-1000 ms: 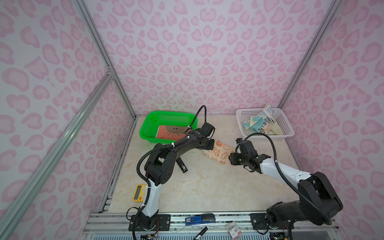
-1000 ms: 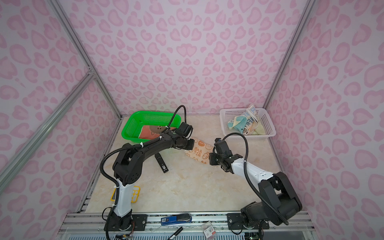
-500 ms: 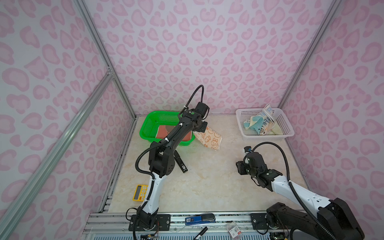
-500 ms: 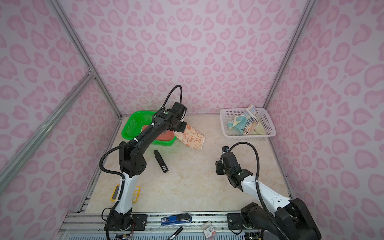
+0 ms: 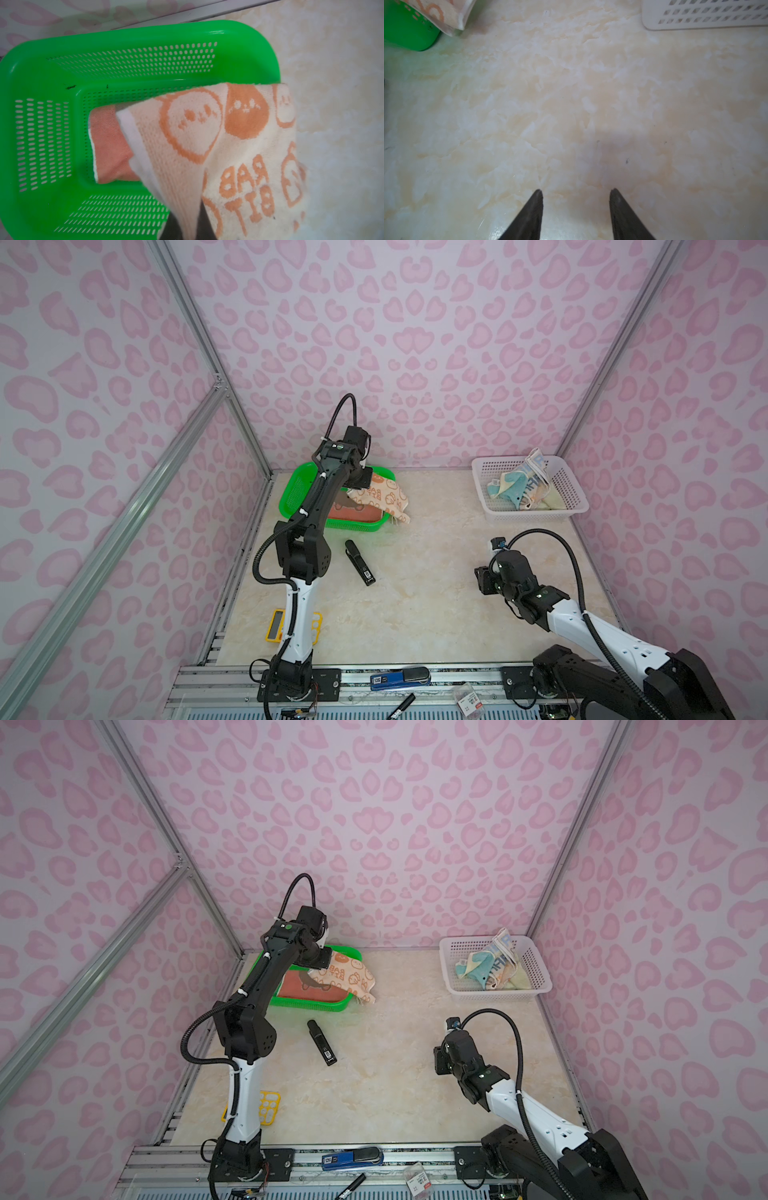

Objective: Fold and stack the towels
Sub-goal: 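Carry the rabbit-print towel into the green basket with the left gripper while the right withdraws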

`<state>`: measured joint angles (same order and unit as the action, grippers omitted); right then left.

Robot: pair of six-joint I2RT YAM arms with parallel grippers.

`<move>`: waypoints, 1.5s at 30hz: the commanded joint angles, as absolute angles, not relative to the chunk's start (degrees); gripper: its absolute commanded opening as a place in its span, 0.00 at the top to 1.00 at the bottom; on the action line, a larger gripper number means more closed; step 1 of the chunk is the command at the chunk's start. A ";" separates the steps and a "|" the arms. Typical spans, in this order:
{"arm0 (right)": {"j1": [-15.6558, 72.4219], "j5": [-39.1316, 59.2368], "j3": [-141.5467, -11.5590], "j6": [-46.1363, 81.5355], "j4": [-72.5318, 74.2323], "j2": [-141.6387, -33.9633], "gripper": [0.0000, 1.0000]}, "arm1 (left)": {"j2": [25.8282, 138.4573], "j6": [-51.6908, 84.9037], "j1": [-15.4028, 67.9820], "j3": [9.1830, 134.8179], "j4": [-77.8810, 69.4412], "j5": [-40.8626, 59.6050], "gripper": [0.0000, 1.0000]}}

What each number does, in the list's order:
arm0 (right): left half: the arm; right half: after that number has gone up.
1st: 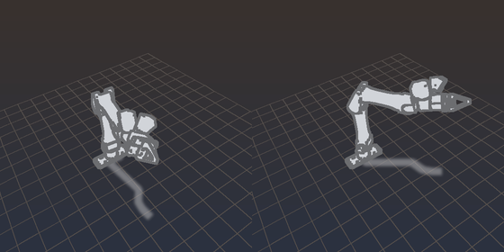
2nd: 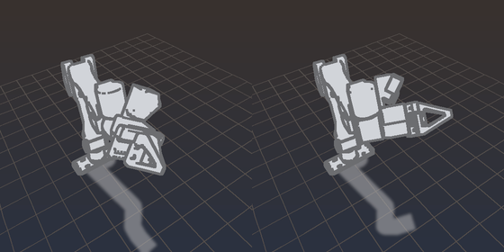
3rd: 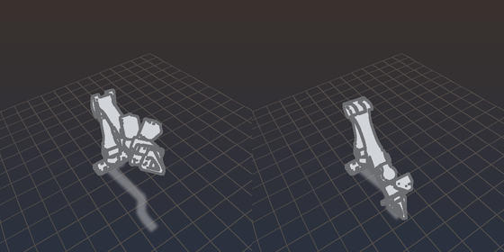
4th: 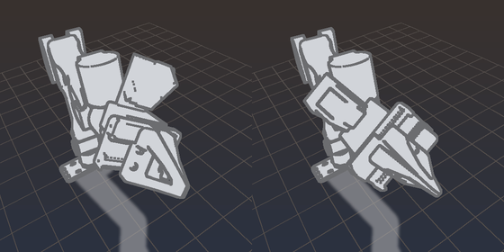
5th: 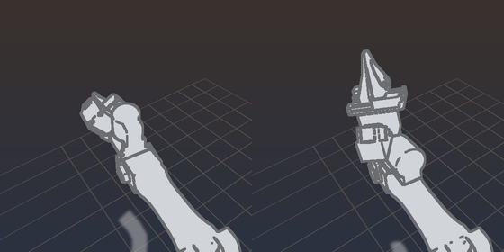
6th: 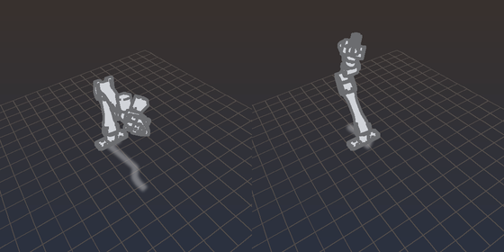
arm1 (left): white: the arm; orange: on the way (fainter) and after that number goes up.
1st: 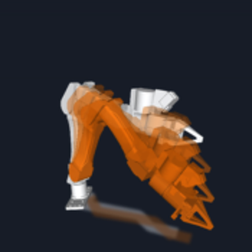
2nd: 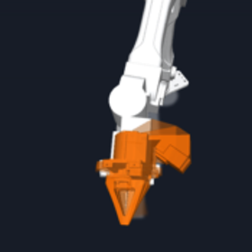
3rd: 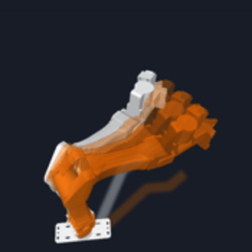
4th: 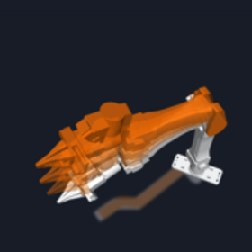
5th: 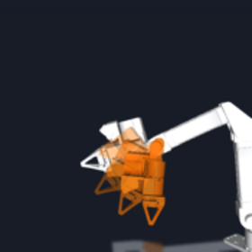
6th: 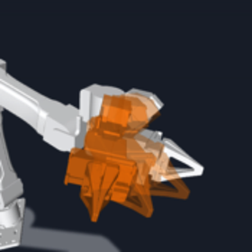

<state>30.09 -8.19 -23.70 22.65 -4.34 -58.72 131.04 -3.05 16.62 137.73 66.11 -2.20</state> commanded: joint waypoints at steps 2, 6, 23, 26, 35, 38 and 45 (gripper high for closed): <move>30.19 -8.89 -23.12 22.28 -4.91 -57.98 0.48 | 129.95 -5.95 14.29 136.84 68.35 -5.90 0.97; 30.23 -9.56 -22.01 22.68 -5.16 -55.99 0.48 | 130.91 -7.20 12.36 136.50 68.73 -7.70 0.97; 30.21 -12.04 -20.30 23.46 -8.58 -46.19 0.48 | 137.37 -6.17 10.70 135.20 64.68 -15.97 0.35; 30.18 -12.35 -20.38 23.38 -9.25 -44.78 0.48 | 137.64 -5.65 10.71 135.07 63.96 -19.81 0.12; 30.30 -11.68 -22.21 22.68 -9.54 -46.45 0.46 | 133.22 -4.28 10.63 132.30 61.48 -22.77 0.02; 30.27 -10.84 -22.89 22.53 -8.52 -48.36 0.46 | 128.34 -3.06 10.63 127.00 58.05 -17.92 0.02; 30.34 -8.81 -25.71 21.65 -6.70 -55.02 0.46 | 113.82 2.79 10.71 108.35 42.64 -3.90 0.01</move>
